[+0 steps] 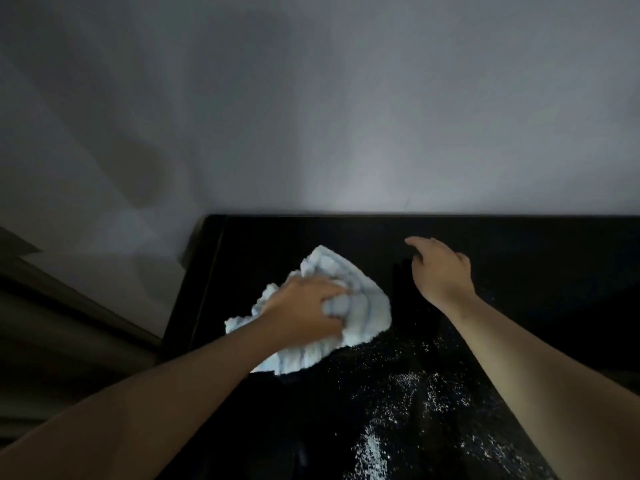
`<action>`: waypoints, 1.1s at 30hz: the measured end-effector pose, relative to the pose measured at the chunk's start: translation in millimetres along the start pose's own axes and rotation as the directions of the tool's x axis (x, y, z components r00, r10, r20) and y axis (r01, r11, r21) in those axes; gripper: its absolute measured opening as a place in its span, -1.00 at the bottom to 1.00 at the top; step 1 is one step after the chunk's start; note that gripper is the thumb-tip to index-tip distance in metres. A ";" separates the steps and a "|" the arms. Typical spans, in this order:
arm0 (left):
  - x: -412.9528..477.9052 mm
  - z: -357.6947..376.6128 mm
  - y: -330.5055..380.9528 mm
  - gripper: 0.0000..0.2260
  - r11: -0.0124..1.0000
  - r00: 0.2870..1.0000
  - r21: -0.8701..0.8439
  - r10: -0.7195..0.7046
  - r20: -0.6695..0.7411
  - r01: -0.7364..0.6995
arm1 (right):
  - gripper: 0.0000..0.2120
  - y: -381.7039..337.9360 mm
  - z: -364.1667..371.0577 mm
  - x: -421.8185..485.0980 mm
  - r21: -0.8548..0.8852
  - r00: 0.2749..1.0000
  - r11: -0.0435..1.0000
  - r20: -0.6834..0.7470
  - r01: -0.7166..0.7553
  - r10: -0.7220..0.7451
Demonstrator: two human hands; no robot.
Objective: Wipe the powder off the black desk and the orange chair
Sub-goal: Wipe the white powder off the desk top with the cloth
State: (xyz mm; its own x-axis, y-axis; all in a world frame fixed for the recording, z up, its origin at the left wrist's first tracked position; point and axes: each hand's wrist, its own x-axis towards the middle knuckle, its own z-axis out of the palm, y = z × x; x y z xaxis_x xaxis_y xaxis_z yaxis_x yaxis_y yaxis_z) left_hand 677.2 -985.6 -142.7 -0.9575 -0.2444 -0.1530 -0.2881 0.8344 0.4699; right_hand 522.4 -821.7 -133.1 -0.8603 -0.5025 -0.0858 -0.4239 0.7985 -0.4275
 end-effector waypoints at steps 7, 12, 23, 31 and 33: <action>43.4 -8.5 13.1 -0.54 0.897 0.872 -0.005 -0.431 -0.234 0.442 | -0.59 31.5 -13.9 -13.8 0.028 0.994 0.996 -0.063 -0.084 0.086; 30.9 39.8 81.5 -0.49 0.980 0.979 0.083 0.174 0.109 -0.183 | -0.56 55.3 -34.4 -12.3 0.012 0.978 0.982 -0.095 -0.187 0.187; 48.2 37.9 84.3 -0.51 0.992 0.988 0.054 0.109 0.111 -0.116 | -0.54 113.4 -39.4 -27.2 -0.065 0.931 0.933 0.074 -0.354 0.358; 118.8 -9.0 73.3 -0.58 0.970 0.979 0.155 -0.170 -0.110 0.185 | -0.52 120.6 -39.3 -25.2 -0.053 0.936 0.942 0.113 -0.330 0.334; 120.3 2.0 79.7 -0.56 0.967 0.971 0.085 -0.236 -0.036 0.238 | -0.51 124.5 -42.6 -24.3 -0.030 0.934 0.945 0.145 -0.327 0.327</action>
State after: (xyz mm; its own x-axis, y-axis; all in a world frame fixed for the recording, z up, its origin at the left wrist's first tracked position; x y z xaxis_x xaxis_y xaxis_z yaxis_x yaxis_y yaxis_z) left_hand 539.0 -947.5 -125.4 -0.8622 -0.4523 -0.2282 -0.5060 0.7909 0.3442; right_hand 478.5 -696.0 -145.9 -0.9008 -0.2560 -0.3507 -0.1278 0.9283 -0.3492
